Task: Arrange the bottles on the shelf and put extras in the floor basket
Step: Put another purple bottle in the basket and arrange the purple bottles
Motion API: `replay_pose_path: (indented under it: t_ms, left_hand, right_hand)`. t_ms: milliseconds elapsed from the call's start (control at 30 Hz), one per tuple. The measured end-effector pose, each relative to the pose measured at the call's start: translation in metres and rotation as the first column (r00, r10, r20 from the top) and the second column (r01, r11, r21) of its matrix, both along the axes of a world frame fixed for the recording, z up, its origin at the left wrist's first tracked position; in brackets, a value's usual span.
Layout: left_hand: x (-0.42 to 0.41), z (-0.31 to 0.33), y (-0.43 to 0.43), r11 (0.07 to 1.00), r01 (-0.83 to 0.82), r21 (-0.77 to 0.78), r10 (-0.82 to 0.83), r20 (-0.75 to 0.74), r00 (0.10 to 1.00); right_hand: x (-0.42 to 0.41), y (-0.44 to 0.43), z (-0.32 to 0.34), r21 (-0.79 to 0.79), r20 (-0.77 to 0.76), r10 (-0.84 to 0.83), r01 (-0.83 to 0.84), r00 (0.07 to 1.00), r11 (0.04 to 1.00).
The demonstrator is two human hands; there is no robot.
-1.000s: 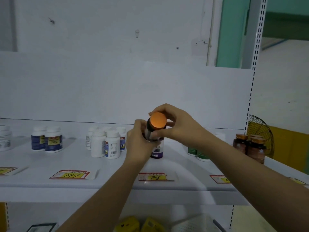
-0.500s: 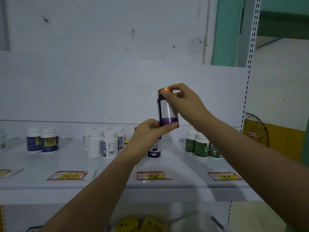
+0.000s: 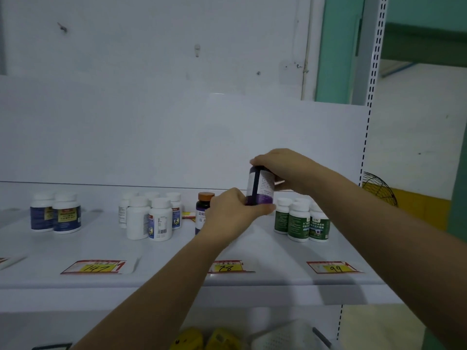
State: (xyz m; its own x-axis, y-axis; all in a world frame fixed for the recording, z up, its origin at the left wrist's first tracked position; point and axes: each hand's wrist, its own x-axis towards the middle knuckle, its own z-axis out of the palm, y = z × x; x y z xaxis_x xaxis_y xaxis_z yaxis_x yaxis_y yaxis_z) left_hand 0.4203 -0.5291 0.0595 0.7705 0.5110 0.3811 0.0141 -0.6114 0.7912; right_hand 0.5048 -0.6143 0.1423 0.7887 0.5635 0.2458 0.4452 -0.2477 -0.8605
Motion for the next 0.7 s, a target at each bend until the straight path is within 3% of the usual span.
replay_pose_path:
  t_ms: [100, 233, 433, 700]
  left_hand:
    - [0.008, -0.004, 0.006, 0.974, -0.170, 0.151, 0.158, 0.090, 0.983]
    - [-0.002, -0.021, 0.027, 0.896, -0.244, 0.370, 0.243, 0.050, 0.969]
    - [-0.030, -0.049, 0.068, 0.805, -0.253, 0.537, 0.408, -0.190, 0.893]
    - [-0.035, -0.068, 0.081, 0.820, -0.115, 0.561, 0.389, -0.398, 0.831]
  right_hand:
    - [0.000, 0.004, 0.006, 0.158, 0.056, 0.102, -0.109, 0.993, 0.981]
    - [0.007, 0.009, 0.008, 0.163, 0.121, 0.120, -0.139, 0.985, 0.977]
    - [0.025, 0.025, -0.019, 0.063, 0.197, 0.038, -0.052, 0.980, 0.997]
    - [0.057, 0.042, -0.059, -0.159, 0.272, 0.015, 0.029, 0.962, 0.987]
